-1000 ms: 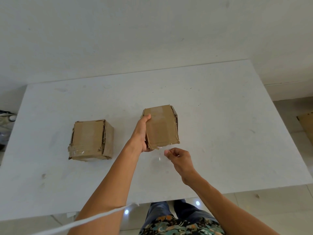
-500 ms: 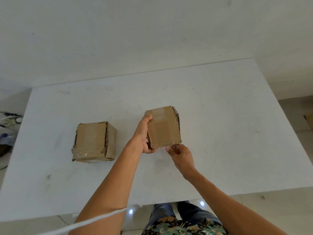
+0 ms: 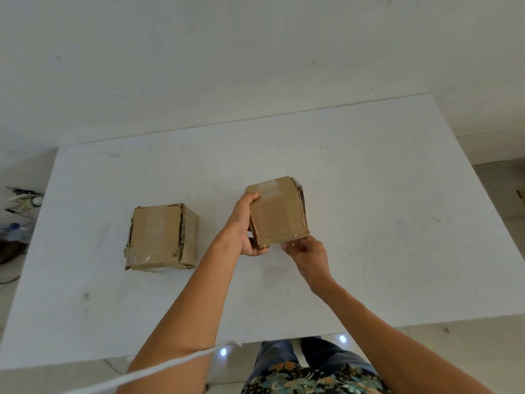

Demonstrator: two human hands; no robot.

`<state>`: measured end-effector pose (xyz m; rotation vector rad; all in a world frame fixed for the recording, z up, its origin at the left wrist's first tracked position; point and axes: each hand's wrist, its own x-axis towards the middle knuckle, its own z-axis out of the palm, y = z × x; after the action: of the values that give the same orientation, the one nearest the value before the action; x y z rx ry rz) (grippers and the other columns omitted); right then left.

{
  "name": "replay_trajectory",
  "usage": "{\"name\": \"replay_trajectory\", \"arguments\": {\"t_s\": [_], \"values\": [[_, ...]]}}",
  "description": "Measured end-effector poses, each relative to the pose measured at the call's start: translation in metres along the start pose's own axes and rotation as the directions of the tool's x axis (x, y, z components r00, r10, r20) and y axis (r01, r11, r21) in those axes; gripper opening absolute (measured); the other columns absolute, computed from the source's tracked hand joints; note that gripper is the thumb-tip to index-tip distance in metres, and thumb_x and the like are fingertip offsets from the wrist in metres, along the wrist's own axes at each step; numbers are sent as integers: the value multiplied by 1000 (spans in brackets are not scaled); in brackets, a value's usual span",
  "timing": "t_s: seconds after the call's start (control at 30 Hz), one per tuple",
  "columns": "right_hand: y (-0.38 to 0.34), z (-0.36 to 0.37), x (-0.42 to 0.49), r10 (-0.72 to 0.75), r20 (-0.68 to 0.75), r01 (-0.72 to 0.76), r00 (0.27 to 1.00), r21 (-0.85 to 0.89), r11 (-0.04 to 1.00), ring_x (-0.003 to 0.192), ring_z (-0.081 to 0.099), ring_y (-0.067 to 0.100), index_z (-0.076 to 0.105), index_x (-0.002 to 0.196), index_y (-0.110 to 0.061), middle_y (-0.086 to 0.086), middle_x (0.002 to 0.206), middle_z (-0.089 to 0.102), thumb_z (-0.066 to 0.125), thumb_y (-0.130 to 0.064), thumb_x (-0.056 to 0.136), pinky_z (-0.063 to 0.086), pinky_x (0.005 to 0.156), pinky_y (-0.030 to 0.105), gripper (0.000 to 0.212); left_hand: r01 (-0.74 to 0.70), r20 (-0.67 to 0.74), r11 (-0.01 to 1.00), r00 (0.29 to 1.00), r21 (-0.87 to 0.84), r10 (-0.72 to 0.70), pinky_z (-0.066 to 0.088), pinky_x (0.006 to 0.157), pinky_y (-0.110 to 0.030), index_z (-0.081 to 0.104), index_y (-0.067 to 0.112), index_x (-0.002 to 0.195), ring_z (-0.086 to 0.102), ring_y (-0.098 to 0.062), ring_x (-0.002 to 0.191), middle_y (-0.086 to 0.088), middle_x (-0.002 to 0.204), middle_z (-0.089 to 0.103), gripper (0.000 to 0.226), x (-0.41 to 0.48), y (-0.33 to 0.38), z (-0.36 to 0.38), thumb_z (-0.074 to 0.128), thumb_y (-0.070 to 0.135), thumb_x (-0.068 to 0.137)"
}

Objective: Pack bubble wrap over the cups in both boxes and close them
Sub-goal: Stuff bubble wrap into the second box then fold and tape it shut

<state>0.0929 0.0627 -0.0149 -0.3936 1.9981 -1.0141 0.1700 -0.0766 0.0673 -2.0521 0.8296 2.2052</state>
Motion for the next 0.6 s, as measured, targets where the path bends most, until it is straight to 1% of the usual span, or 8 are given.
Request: {"name": "replay_trajectory", "arguments": {"t_s": [0.1, 0.17, 0.23, 0.33, 0.4, 0.47, 0.53, 0.6], "values": [[-2, 0, 0, 69, 9, -70, 998, 49, 996, 66, 54, 18, 69, 81, -8, 5, 73, 66, 73, -39, 78, 43, 62, 31, 31, 1, -1, 1000, 1000, 3, -1, 50, 87, -47, 55, 9, 92, 61, -33, 89, -14, 96, 57, 54, 2, -1, -1, 61, 61, 77], [-3, -2, 0, 102, 44, -107, 994, 124, 986, 63, 45, 17, 68, 82, 0, 9, 67, 57, 74, -38, 79, 37, 60, 33, 38, 2, 0, 1000, 1000, 6, -2, 51, 88, -47, 56, 9, 93, 61, -33, 89, -15, 96, 57, 56, 3, -1, -2, 61, 62, 76], [-2, -2, 0, 130, 75, -141, 989, 158, 977, 64, 43, 18, 65, 84, 4, 7, 68, 53, 74, -36, 79, 37, 60, 32, 41, 1, -1, 1000, 1000, 6, -1, 50, 88, -47, 56, 9, 93, 61, -32, 88, -15, 96, 58, 56, 3, -2, -2, 61, 62, 76], [-7, -6, 0, 254, 153, -283, 955, 206, 937, 60, 56, 18, 63, 88, -8, 5, 73, 64, 69, -26, 85, 41, 53, 23, 19, -5, -4, 1000, 1000, 18, 5, 50, 89, -47, 56, 9, 92, 61, -32, 88, -14, 96, 58, 55, 4, -3, -2, 60, 62, 77], [-15, -10, 1, 343, 297, -437, 891, 359, 824, 64, 62, 19, 61, 98, -9, 7, 82, 69, 55, -15, 93, 41, 52, 24, 9, -7, -4, 999, 1000, 32, 8, 50, 91, -48, 57, 10, 93, 61, -31, 90, -13, 97, 59, 55, 4, -5, -3, 60, 62, 76], [-19, -15, 5, 386, 411, -560, 826, 526, 640, 72, 64, 22, 60, 101, -5, 12, 88, 68, 40, -7, 96, 45, 59, 27, 20, -9, -3, 999, 1000, 36, 9, 50, 91, -48, 57, 10, 94, 61, -31, 89, -13, 97, 59, 56, 4, -7, -5, 61, 62, 75], [-19, -18, 7, 399, 467, -614, 789, 619, 490, 77, 64, 25, 58, 102, -5, 17, 93, 67, 36, -17, 100, 47, 65, 31, 25, -18, -5, 999, 1000, 32, 18, 50, 90, -47, 57, 10, 94, 61, -31, 89, -12, 96, 59, 55, 3, -8, -5, 61, 62, 76], [-14, -23, 8, 384, 496, -626, 779, 655, 424, 83, 66, 29, 53, 106, -9, 20, 98, 67, 34, -38, 101, 48, 68, 35, 35, -37, 3, 999, 999, 27, 37, 50, 87, -47, 58, 12, 95, 61, -31, 90, -11, 96, 59, 54, 2, -11, -5, 60, 62, 78]]}}
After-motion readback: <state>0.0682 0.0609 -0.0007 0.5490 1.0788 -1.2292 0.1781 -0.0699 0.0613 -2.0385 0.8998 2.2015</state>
